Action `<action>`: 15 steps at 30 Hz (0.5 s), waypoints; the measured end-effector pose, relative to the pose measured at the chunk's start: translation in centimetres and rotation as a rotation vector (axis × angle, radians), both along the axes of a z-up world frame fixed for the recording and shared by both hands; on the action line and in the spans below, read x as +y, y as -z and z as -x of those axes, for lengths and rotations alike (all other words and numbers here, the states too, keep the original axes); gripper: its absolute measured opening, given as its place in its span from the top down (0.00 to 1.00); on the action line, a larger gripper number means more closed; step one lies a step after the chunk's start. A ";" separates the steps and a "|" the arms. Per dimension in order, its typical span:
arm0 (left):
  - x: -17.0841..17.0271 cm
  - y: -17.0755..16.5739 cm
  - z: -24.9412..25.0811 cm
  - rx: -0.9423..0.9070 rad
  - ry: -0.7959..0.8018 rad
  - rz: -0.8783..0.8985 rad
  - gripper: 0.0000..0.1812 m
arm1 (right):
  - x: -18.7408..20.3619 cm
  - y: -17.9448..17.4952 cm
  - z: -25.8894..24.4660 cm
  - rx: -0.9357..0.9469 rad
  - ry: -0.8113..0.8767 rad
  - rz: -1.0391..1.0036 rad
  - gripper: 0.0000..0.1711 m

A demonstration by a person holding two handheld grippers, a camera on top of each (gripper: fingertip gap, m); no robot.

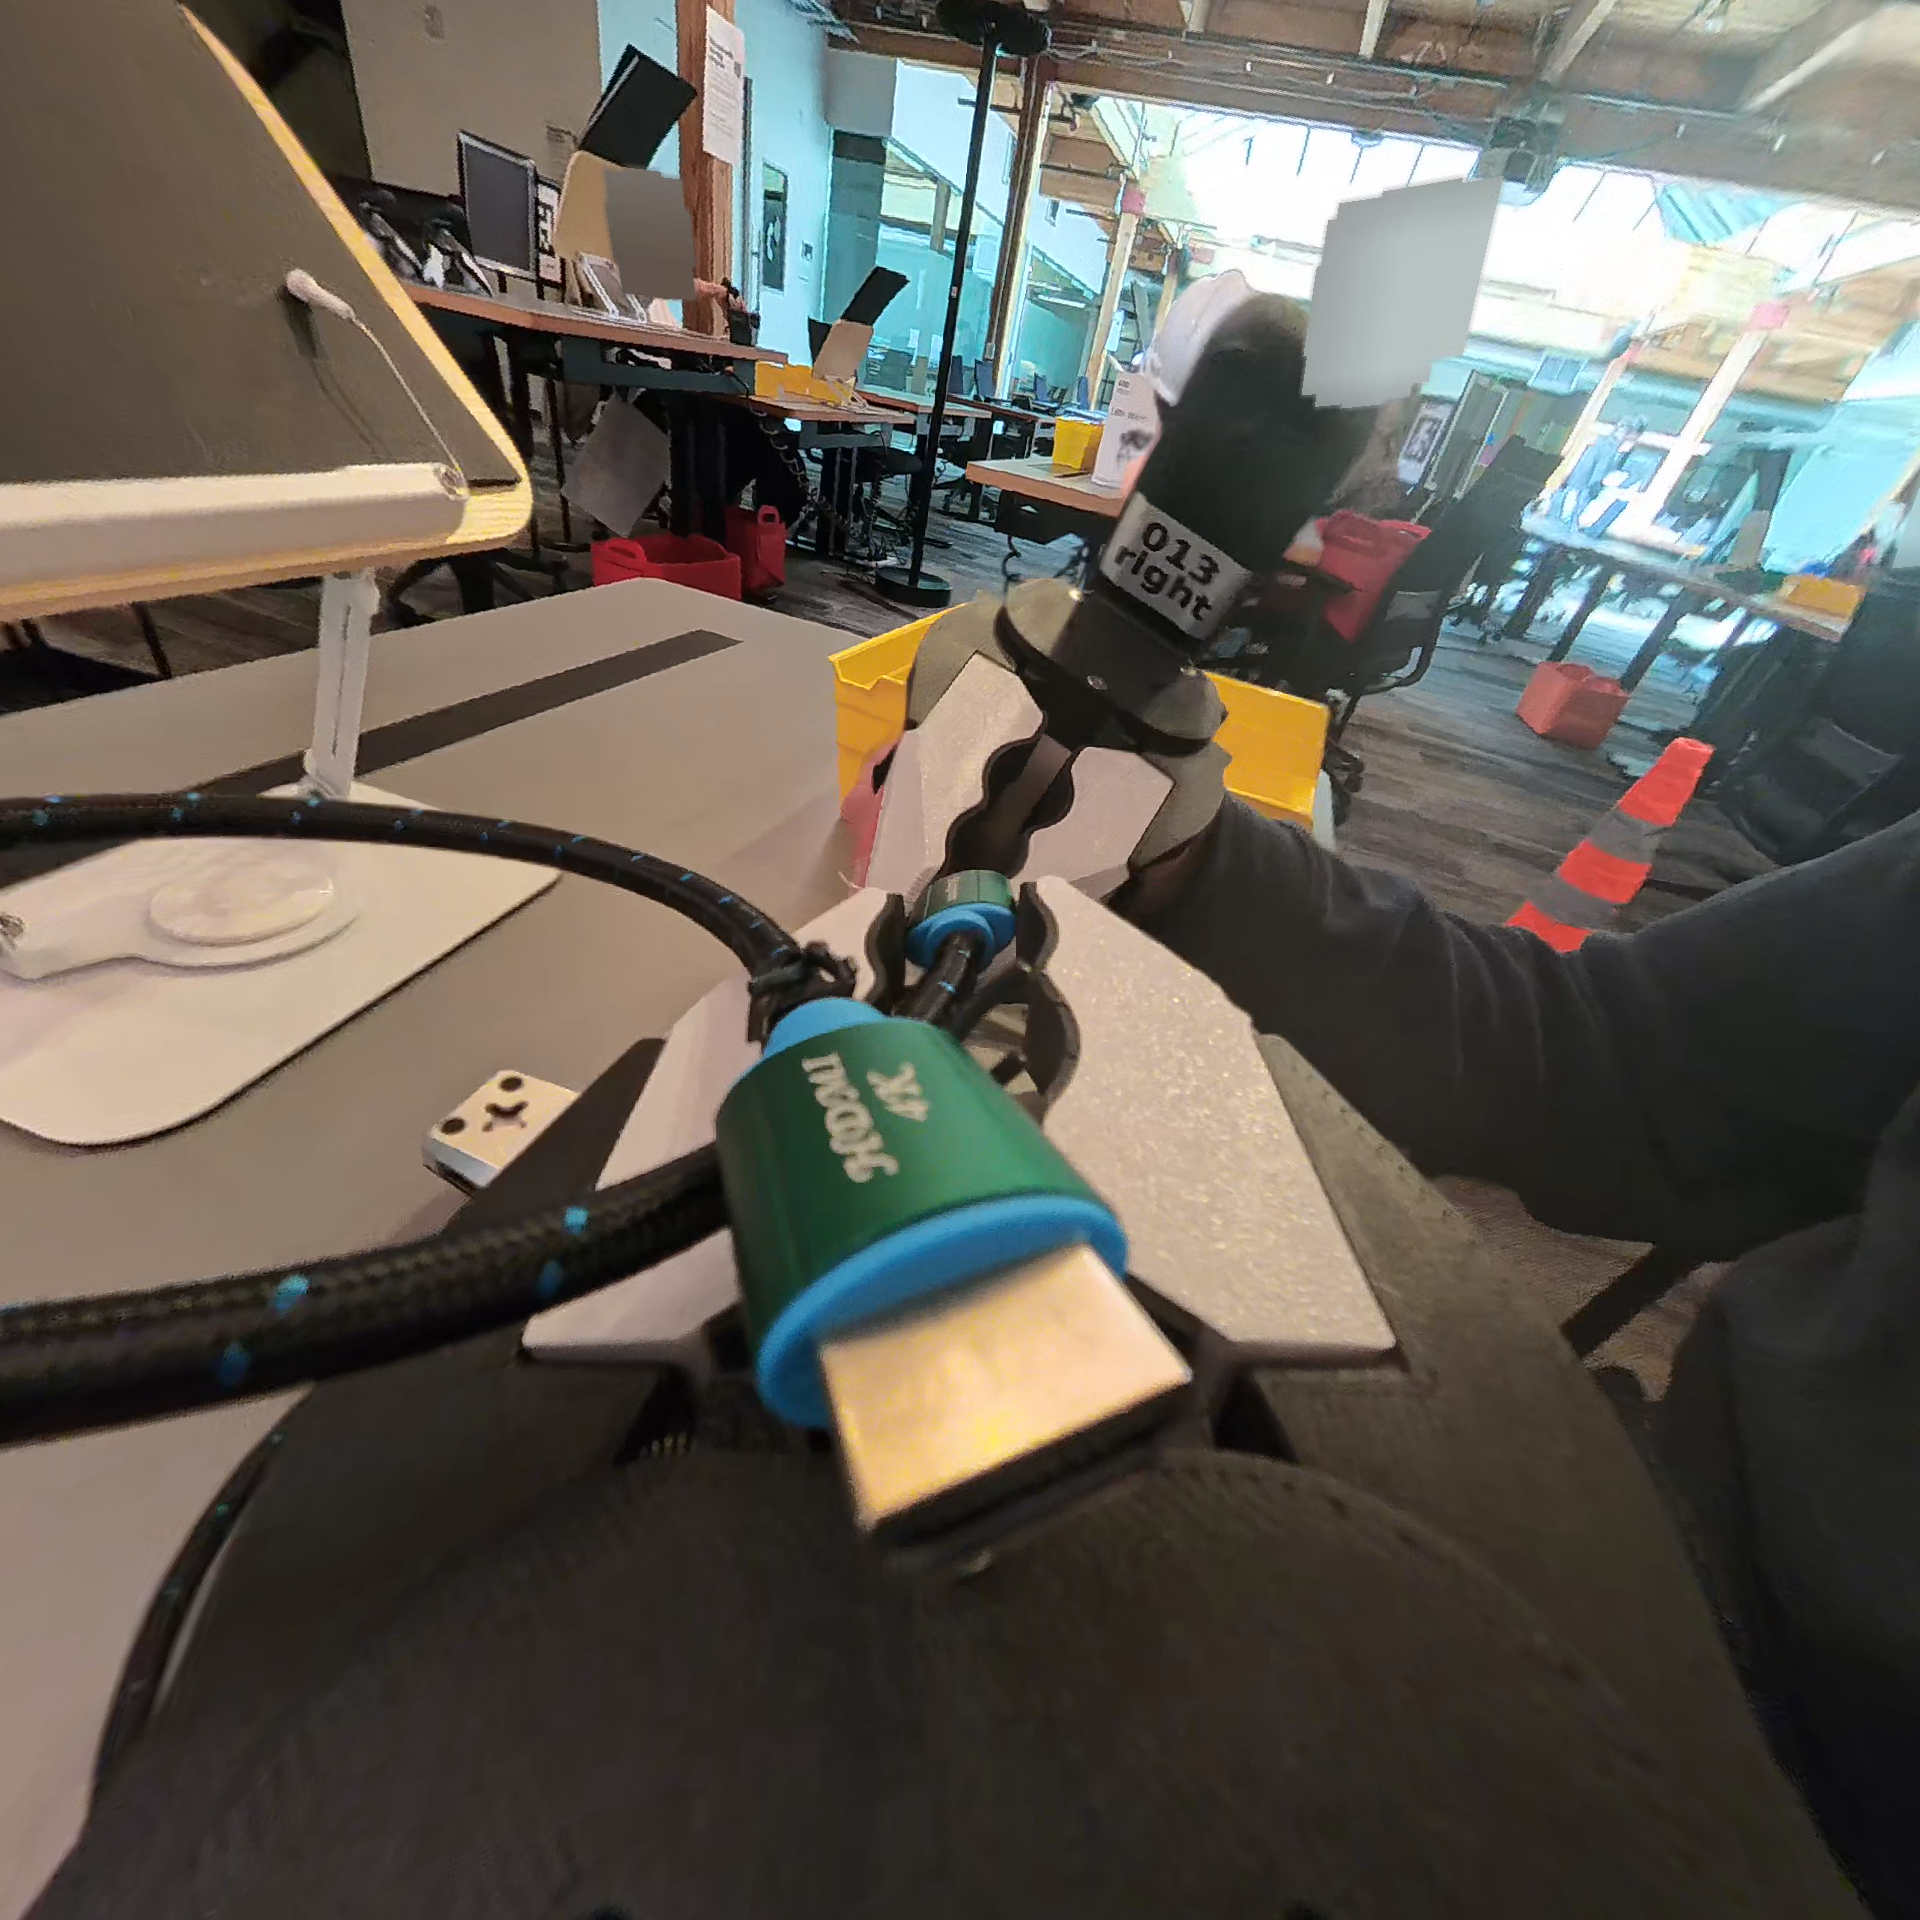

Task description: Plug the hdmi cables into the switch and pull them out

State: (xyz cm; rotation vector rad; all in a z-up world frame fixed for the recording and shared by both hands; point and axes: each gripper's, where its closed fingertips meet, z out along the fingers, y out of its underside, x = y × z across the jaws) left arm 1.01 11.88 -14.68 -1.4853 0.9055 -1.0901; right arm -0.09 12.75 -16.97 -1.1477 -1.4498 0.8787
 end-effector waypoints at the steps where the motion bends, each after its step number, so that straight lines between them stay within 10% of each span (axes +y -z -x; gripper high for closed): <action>1: -0.1 0.0 0.0 0.021 -0.008 -0.033 0.89 | -0.2 0.2 0.0 0.001 -0.026 0.067 0.93; 15: -1.5 -2.5 0.0 0.205 -0.100 -0.484 0.89 | -1.5 -3.1 -0.3 0.239 -0.255 0.518 0.97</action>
